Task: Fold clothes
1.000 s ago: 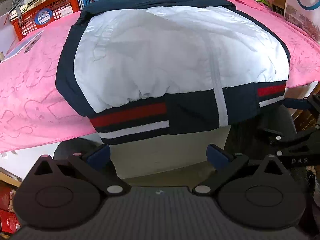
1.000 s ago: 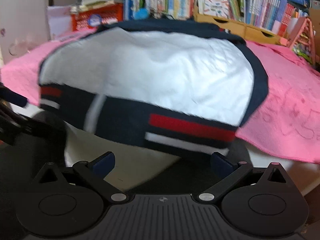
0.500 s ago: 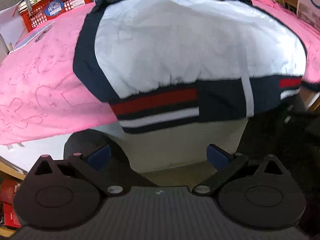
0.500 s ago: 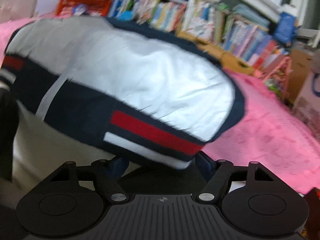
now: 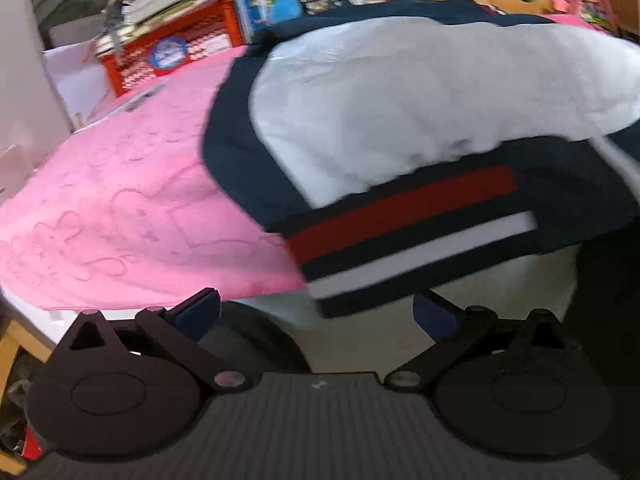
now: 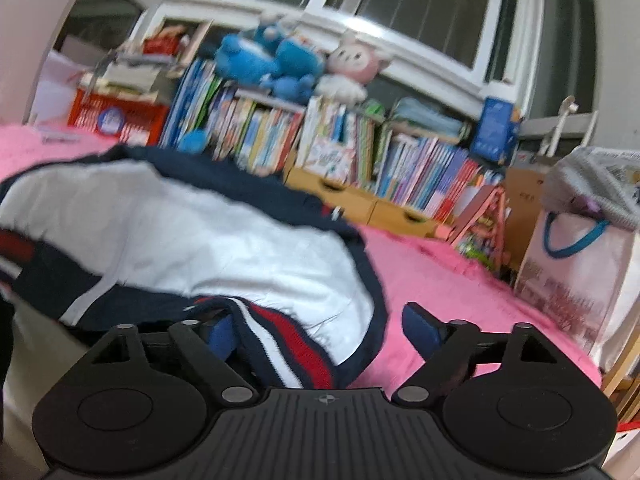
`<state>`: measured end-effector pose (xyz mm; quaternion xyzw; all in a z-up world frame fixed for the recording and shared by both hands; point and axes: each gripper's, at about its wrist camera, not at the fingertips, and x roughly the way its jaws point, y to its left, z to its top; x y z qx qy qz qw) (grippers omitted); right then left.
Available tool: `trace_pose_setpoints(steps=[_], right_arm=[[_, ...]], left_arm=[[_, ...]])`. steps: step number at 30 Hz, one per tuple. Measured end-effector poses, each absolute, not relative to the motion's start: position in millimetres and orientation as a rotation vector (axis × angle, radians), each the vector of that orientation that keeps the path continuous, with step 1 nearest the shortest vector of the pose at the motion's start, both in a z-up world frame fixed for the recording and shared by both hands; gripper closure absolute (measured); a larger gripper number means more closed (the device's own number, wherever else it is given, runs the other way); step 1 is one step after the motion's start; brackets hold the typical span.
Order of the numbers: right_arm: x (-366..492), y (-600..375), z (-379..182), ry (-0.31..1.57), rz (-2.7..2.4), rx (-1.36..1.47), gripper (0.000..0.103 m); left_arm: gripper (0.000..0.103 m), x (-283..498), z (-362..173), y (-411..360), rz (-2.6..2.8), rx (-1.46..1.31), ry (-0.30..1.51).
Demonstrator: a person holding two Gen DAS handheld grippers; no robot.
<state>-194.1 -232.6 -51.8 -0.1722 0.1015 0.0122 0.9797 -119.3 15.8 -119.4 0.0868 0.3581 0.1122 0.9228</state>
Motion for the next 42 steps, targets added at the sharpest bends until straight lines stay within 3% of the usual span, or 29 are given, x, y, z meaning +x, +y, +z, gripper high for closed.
trace_pose_setpoints(steps=[3, 7, 12, 20, 21, 26, 29, 39, 41, 42], right_arm=[[-187, -235, -40, 0.164, 0.016, -0.364, 0.012], [-165, -232, -15, 0.087, 0.016, -0.386, 0.009], [-82, -220, 24, 0.048, 0.024, -0.285, 0.006], [33, -280, 65, 0.264, 0.283, 0.15, 0.004], [30, -290, 65, 0.255, 0.295, 0.143, 0.0], [3, -300, 48, 0.17, 0.151, -0.273, 0.0], [-1, -281, 20, 0.254, 0.302, -0.465, 0.0], [66, -206, -29, 0.399, 0.491, -0.454, 0.0], [82, -204, -30, 0.419, 0.423, -0.402, 0.007], [90, -205, -30, 0.428, 0.383, -0.374, 0.023]], left_arm=[[0.0, -129, -96, 24, 0.311, 0.205, 0.638], [0.0, -141, -34, 28, 0.298, 0.254, 0.367], [0.0, -79, 10, 26, 0.307, 0.366, 0.266], [0.0, 34, 7, 58, 0.283, 0.393, 0.443], [0.0, 43, 1, 63, 0.277, 0.393, 0.472], [0.0, 69, -23, 69, 0.246, 0.433, 0.558], [0.0, 78, -17, 81, 0.188, 0.351, 0.617], [0.0, 55, 24, 134, 0.023, 0.221, 0.703], [0.0, 52, 27, 140, -0.049, 0.168, 0.734], [0.0, 51, 29, 143, -0.085, 0.138, 0.748]])
